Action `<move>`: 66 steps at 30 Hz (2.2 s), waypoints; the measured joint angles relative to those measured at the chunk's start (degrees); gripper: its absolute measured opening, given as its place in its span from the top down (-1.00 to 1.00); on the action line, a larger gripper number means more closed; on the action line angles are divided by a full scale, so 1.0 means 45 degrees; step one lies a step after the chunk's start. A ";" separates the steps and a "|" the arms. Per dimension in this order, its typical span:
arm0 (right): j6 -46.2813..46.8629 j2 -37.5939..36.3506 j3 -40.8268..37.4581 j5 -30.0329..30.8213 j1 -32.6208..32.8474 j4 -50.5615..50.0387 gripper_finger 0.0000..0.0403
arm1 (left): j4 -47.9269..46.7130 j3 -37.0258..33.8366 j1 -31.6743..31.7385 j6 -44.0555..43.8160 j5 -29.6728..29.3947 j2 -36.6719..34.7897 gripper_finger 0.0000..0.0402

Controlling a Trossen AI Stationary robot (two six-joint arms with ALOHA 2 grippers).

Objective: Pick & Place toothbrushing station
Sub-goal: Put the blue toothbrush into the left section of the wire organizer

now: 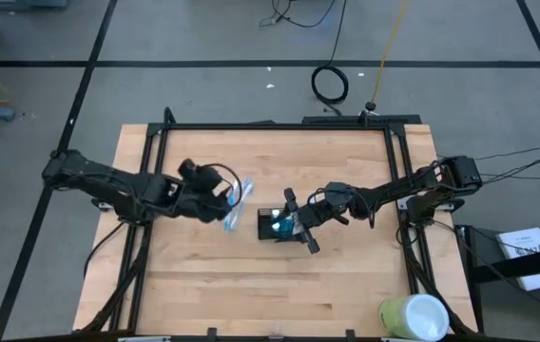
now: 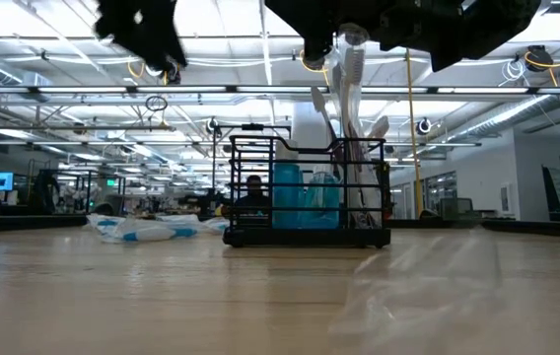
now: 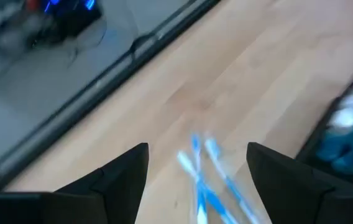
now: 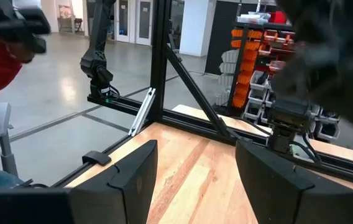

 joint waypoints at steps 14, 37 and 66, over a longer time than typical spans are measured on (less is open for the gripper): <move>0.0000 0.0000 0.0000 0.0000 0.0000 0.0000 -0.04 | 0.5658 -0.4562 0.3695 -0.2066 0.2612 0.1102 -0.19; 0.0000 0.0000 0.0000 0.0000 0.0000 0.0000 -0.04 | 0.8564 -0.4659 0.5336 -0.1213 0.5398 0.4723 -0.17; 0.0000 0.0000 0.0000 0.0000 0.0000 0.0000 -0.04 | 0.8540 -0.4558 0.5865 -0.0883 0.5855 0.4544 0.75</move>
